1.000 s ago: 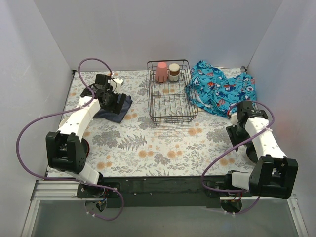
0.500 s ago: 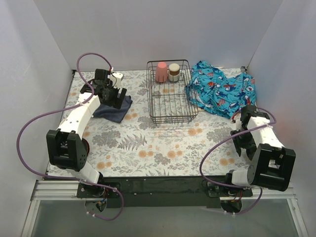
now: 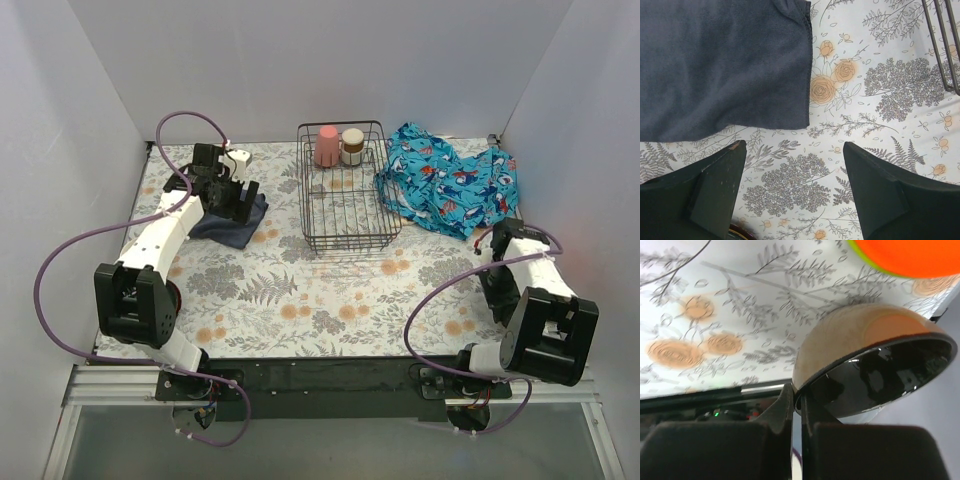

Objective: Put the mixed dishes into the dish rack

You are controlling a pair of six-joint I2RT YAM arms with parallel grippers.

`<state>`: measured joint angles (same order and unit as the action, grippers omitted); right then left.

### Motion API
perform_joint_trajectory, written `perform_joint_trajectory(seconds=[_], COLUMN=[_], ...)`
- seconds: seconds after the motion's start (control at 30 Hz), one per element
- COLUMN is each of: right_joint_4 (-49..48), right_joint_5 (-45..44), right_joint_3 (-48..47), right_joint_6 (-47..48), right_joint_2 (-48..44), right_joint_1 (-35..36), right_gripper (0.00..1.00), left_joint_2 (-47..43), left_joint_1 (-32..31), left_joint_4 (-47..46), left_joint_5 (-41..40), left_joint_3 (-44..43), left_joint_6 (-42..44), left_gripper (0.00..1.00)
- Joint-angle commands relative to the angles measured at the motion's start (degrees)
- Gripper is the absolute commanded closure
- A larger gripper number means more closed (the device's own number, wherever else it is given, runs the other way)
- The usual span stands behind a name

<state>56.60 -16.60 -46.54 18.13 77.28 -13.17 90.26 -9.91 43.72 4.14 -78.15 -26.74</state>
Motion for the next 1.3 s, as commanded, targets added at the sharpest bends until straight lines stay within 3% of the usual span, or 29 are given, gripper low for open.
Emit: perform_joint_trajectory(seconds=[0.0, 0.1, 0.23, 0.3, 0.43, 0.5, 0.53, 0.57, 0.6, 0.63, 0.67, 0.73, 0.8, 0.97, 1.13, 1.27], right_joint_4=[8.3, 12.8, 17.8, 15.3, 8.2, -0.6, -4.6, -14.7, -22.1, -31.0, -48.3, -67.7, -74.0, -100.1, -101.3, -101.3], right_joint_5=[3.6, 6.7, 25.1, 27.9, 47.5, 54.5, 62.2, 67.2, 72.2, 77.8, 79.3, 83.5, 85.8, 88.5, 87.8, 86.1], right_joint_3=[-7.3, -14.9, -30.1, -35.2, -48.6, -49.7, -49.5, -47.0, -44.5, -40.9, -35.4, -32.0, -31.5, -30.1, -32.7, -31.9], right_joint_6=[-0.3, 0.8, 5.1, 4.4, -0.6, -4.0, -9.0, -11.6, -16.2, -27.8, -34.0, -43.0, -52.0, -70.6, -72.8, -73.3], right_joint_2=[-1.8, -0.9, 0.0, 1.1, 6.5, 8.2, 8.4, 8.2, 7.3, 6.7, 6.4, 8.8, 14.3, 23.8, 32.1, 35.7], right_joint_1=[-0.2, 1.3, 7.8, 13.1, 17.4, 17.6, 17.7, 17.7, 18.1, 18.6, 19.1, 20.8, 23.0, 27.1, 29.4, 29.4], right_gripper=[0.99, 0.99, 0.99, 0.99, 0.99, 0.99, 0.99, 0.99, 0.99, 0.99, 0.99, 0.99, 0.99, 0.99, 0.99, 0.99], left_joint_2=[-3.4, -1.9, 0.8, 2.3, 3.3, 3.8, 4.1, 4.4, 4.9, 5.2, 5.6, 6.9, 7.2, 7.3, 8.4, 10.7], left_joint_1=[0.2, 0.2, 0.2, 0.2, 0.2, 0.2, 0.2, 0.2, 0.2, 0.2, 0.2, 0.2, 0.2, 0.2, 0.2, -0.9], left_joint_4=[-2.8, -3.3, -3.1, -2.9, -2.0, -2.0, -1.8, -1.0, -0.6, -0.2, 0.6, 1.1, 0.2, -2.9, -3.0, -3.7], left_joint_5=[2.1, 2.8, 5.5, 6.2, 7.5, 6.3, 6.2, 6.5, 6.8, 6.8, 6.6, 5.4, 3.9, 3.9, 8.5, 17.5], left_joint_3=[-0.4, -1.7, -3.8, -5.2, -6.1, -6.3, -6.6, -6.8, -7.0, -7.2, -7.4, -7.5, -7.2, -7.9, -12.5, -17.3], left_joint_6=[1.5, 2.0, 1.2, -1.3, -1.3, -0.8, -0.4, 0.4, 1.1, 1.9, 2.0, 2.8, 3.2, 2.7, -0.8, -3.7], left_gripper=[0.22, 0.22, 0.22, 0.22, 0.22, 0.22, 0.22, 0.22, 0.22, 0.22, 0.22, 0.22, 0.22, 0.22, 0.24, 0.28])
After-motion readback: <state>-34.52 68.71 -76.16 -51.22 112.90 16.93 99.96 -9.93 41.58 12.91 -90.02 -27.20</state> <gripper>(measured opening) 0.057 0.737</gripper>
